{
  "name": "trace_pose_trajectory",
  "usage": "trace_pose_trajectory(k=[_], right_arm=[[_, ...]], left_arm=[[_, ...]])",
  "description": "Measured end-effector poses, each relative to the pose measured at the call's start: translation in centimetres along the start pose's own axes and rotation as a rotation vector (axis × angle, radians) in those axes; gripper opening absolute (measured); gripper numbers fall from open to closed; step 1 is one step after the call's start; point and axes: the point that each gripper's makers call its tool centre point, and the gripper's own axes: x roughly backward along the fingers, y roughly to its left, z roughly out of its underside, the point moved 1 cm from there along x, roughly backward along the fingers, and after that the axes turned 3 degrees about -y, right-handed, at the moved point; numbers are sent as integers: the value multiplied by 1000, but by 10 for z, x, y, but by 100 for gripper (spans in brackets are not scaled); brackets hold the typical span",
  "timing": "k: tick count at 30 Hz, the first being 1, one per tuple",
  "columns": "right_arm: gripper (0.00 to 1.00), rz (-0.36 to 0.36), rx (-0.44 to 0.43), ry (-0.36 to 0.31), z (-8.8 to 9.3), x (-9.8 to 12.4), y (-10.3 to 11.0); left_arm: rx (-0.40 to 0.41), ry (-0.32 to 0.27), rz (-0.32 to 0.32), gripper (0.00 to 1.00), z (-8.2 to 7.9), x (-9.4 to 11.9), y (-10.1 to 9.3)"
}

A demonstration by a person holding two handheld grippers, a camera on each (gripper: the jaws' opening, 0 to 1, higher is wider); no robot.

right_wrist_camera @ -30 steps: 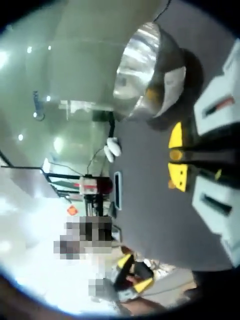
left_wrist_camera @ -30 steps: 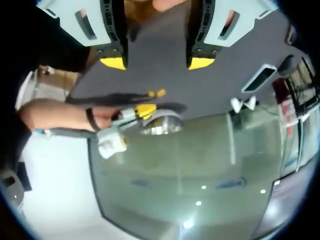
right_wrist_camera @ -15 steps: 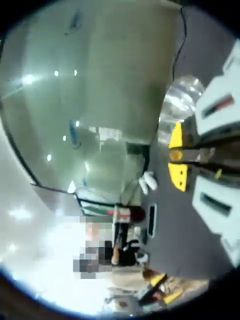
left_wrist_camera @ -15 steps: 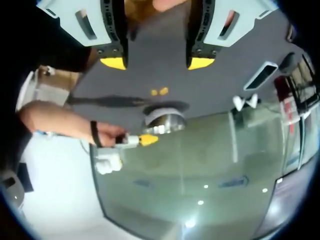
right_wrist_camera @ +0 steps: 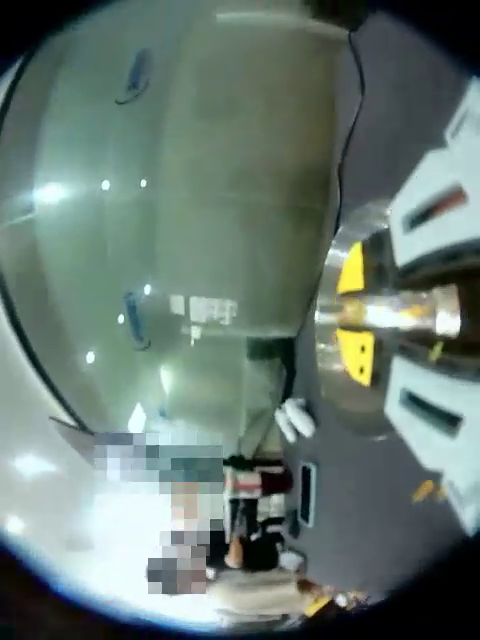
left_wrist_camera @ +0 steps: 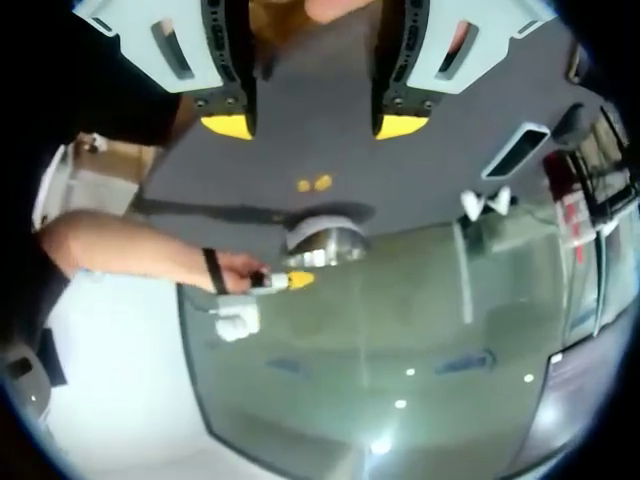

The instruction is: Pick up the QQ candy scattered on the table and place it into the stainless steel bowl on the table

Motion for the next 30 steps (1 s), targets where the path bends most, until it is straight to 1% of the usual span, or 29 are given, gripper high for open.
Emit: trace_pose_trajectory(k=[1,3,5,7,13,17,18,20,21,22,25,28,30], right_arm=[[22,-4,7,-1,0,3,3],[22,-9,32,8,3,2,4],[22,-24,33,12,4,2,6],[22,-23,31,17,6,2,5],[20,-30,1,-5,-2,8,5],[19,-54,-13,-18,-8,10,12],[19,-67,-15,-30,-10,15,16],[19,-124,-44,-95,-20,19,25],[19,-145,-55,-96,-20,21,28],[19,-143,-52,-83,-18,23,27],[19,-158,-41,-72,-15,29,28],[19,-209,-54,-88,-17,41,38],[20,-247,-56,-62,-9,51,40]], left_arm=[[0,1,0,47,0,-1,0],[-1,3,4,47,1,-2,0],[-4,6,10,47,1,-3,-2],[-5,6,13,47,1,-4,-2],[-5,11,15,47,2,-5,-2],[-4,8,17,47,1,-6,-3],[-4,9,17,47,2,-6,-3],[-4,12,19,47,2,-7,-4],[-4,13,18,47,2,-7,-4],[-6,11,19,47,2,-7,-4],[-6,2,22,47,-1,-9,-5],[-10,4,25,47,-2,-10,-6],[-11,4,25,47,-2,-10,-6]])
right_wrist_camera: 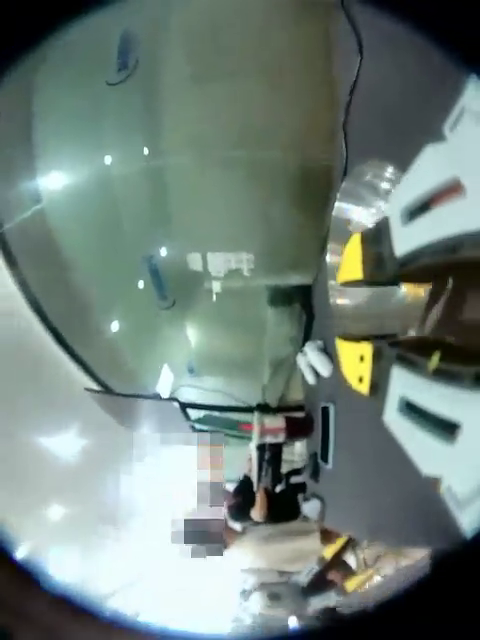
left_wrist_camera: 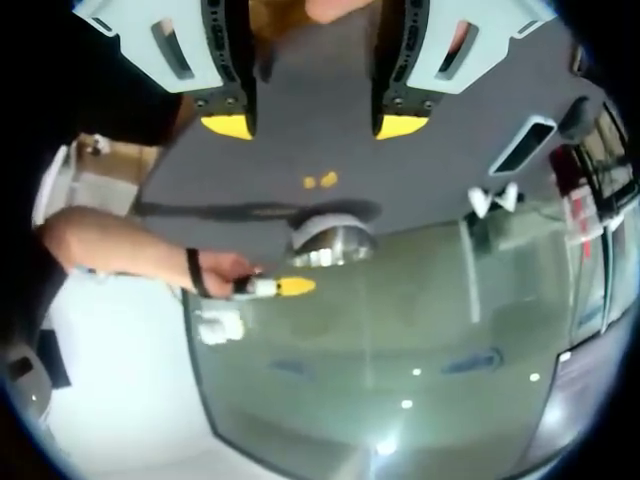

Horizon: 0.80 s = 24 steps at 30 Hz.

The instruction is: Pick up the QQ candy scattered on the table and place it into the stainless steel bowl on the table

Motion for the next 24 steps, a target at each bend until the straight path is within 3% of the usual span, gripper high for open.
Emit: trace_pose_trajectory(k=[6,9,13,18,24], right_arm=[[20,-107,-8,73,29,40,22],[20,-203,-45,91,44,59,35],[20,-246,-13,130,62,79,48],[20,-267,10,151,72,82,60],[20,-302,42,192,81,68,81]], left_arm=[[2,-1,-2,47,0,1,0],[-1,3,-1,47,1,1,0],[-3,2,0,47,1,0,1],[-5,-1,4,47,0,-2,1],[-6,-8,3,47,-2,-3,1]])
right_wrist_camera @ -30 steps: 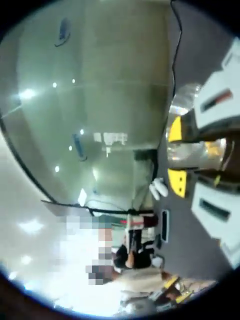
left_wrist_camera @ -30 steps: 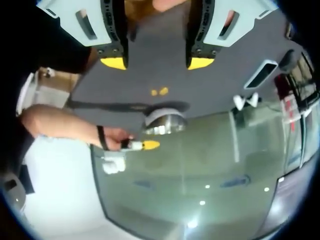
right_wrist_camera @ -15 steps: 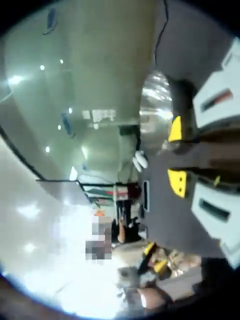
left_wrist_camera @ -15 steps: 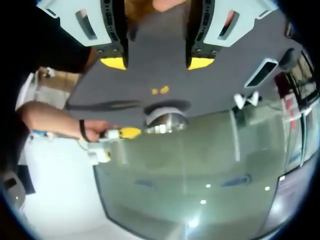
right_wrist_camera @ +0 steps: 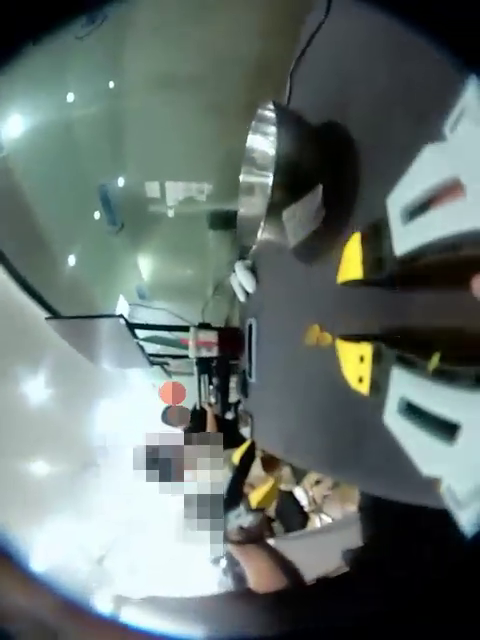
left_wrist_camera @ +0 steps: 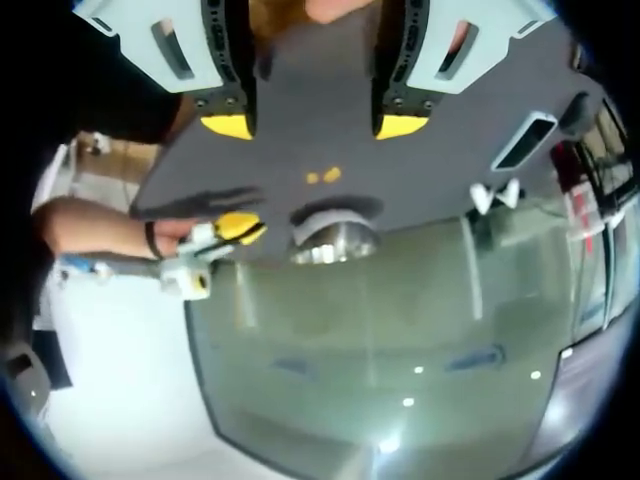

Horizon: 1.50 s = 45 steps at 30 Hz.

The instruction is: Pick up the QQ candy scattered on the table and place it into the stainless steel bowl on the table

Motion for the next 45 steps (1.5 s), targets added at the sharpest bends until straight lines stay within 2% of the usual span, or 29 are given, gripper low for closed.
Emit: trace_pose_trajectory(k=[8,13,23,30,33,36,42,45], right_arm=[[20,-69,20,63,10,-35,16],[20,-99,33,88,9,-55,23],[20,-137,24,162,24,-87,26],[17,-128,13,188,28,-90,26],[11,-125,21,191,27,-90,26],[10,-117,-13,204,28,-89,26],[10,-113,12,196,27,-89,27],[10,-70,-29,164,18,-86,20]], left_arm=[[2,2,-8,47,3,6,4],[10,7,-21,47,5,9,5],[19,3,-36,47,5,16,6],[26,6,-53,47,8,22,11],[26,5,-52,47,7,22,11],[25,2,-48,47,7,21,10],[23,3,-47,47,6,21,9],[22,5,-45,47,6,21,9]])
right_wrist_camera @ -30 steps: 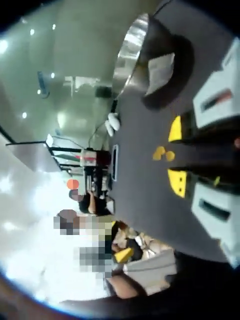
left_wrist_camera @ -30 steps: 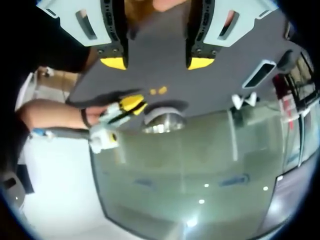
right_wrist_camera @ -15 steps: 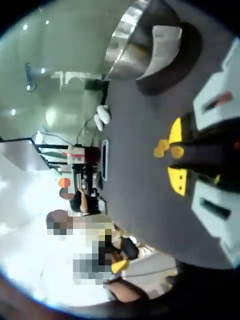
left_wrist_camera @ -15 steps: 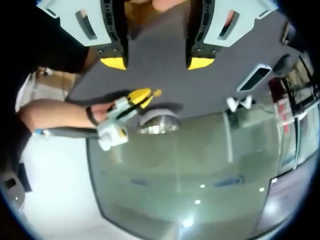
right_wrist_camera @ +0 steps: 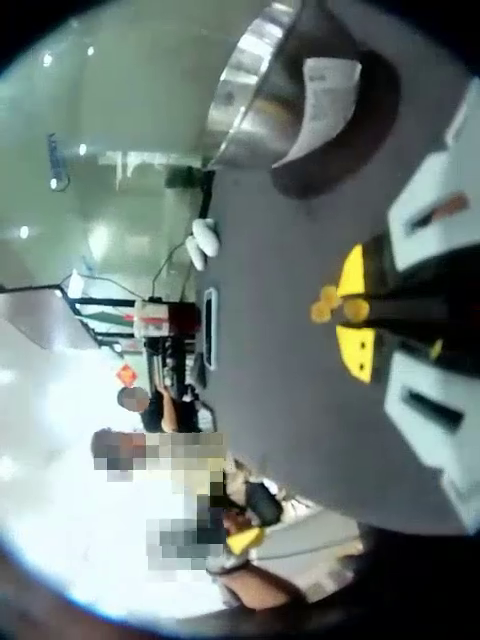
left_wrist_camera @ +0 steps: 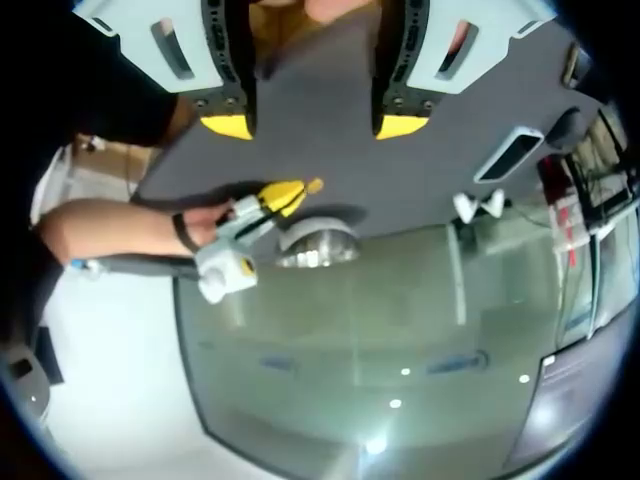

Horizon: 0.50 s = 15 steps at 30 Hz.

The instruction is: Pick up the QQ candy scattered on the table and place it into the stainless steel bowl on the table

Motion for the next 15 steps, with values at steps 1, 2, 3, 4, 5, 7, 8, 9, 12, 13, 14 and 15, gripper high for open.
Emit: trace_pose_trajectory(k=[1,2,3,4,5,7,8,9,12,13,14,15], right_arm=[[10,33,-8,-43,-10,4,-6],[10,46,-13,-74,-19,8,-8],[10,50,-22,-94,-22,11,-11],[10,67,-31,-126,-30,15,-17],[10,98,-31,-155,-37,19,-22],[10,187,-23,-191,-46,28,-39],[10,228,-16,-193,-49,32,-47],[10,264,-15,-206,-52,36,-55],[10,382,-26,-260,-66,52,-78],[10,372,-61,-269,-68,53,-78],[10,397,-35,-290,-74,57,-84],[10,440,-21,-293,-77,63,-91]], left_arm=[[-1,-1,1,47,0,0,0],[-1,-2,1,47,-1,0,0],[-1,-2,1,47,-1,1,0],[-2,-2,0,47,-1,1,0],[-2,-1,-1,47,-1,1,1],[0,0,-3,47,-1,1,2],[0,0,-3,47,0,0,2],[-1,1,-2,47,-1,-1,1],[-8,-4,11,47,-3,-3,-5],[-9,-6,17,47,-3,-4,-6],[-11,-5,19,47,-3,-4,-7],[-13,-3,20,47,-2,-5,-7]])
